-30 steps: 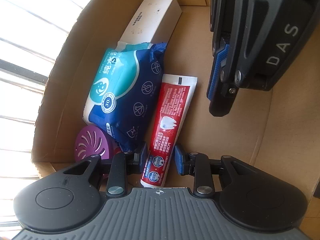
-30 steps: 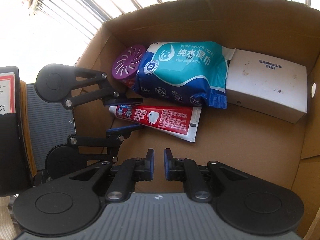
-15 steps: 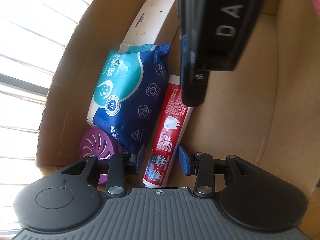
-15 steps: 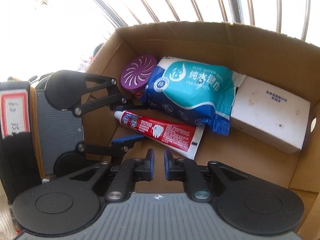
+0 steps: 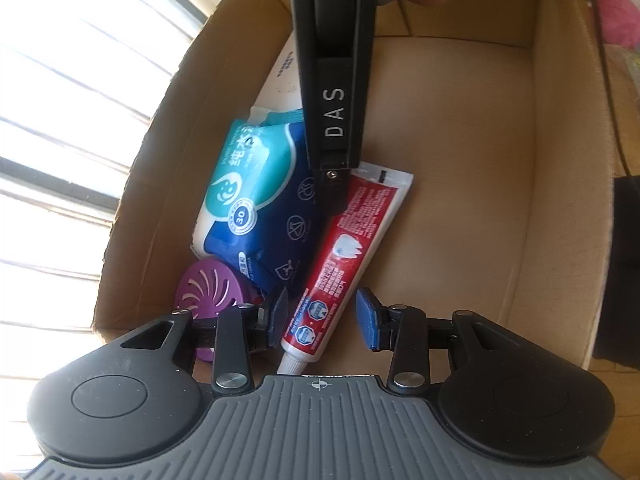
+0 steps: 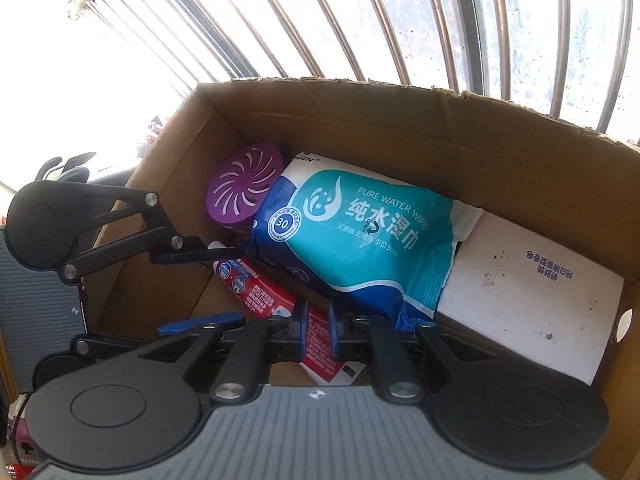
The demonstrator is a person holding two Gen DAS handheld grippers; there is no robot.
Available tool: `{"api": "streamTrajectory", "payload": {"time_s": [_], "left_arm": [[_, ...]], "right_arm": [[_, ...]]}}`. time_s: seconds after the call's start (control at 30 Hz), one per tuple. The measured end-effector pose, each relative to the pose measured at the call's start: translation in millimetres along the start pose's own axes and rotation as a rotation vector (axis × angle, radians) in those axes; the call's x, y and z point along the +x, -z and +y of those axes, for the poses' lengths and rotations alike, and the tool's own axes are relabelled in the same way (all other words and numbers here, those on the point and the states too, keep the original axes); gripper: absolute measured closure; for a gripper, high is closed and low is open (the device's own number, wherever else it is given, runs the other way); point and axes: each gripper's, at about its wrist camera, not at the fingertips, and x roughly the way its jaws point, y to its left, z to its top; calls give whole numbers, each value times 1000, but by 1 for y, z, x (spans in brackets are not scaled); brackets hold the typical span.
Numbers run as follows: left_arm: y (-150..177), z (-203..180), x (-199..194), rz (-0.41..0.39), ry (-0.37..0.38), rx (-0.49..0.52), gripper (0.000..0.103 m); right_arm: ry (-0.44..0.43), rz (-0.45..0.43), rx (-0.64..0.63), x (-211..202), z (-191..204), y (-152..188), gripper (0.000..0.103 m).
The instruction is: Organize objects
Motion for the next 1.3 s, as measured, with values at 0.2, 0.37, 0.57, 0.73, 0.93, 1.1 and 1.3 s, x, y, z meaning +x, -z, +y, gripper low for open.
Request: {"api": "streamTrajectory", "payload": {"time_s": [0.2,0.37,0.57,0.73,0.93,1.1,1.3], "left_arm": [[-15,-16,-6,-51,53,213,66],[-41,-27,18,41,105,294,67],[-54,-23,13,52,112,219,87],[-49,-24,7,21,91,127,87],[-47,-30,2,9,54,3,82],[-47,-34,-3,12,43,-38,79],[-51,-45,-15,3,28,-18,78]], "right_arm": [[-23,-52,-4,-8,-1,3,90],[-127,-103,42,-18,-11,3,90],[-194,-139,87,-23,-18,4,91],[-251,-142,99,-25,-22,13,91],[-247,-170,76,-32,-18,16,91],[-273,-201,105,-31,-22,17,91],[-286,-216,112,-34,-24,19,91]]}}
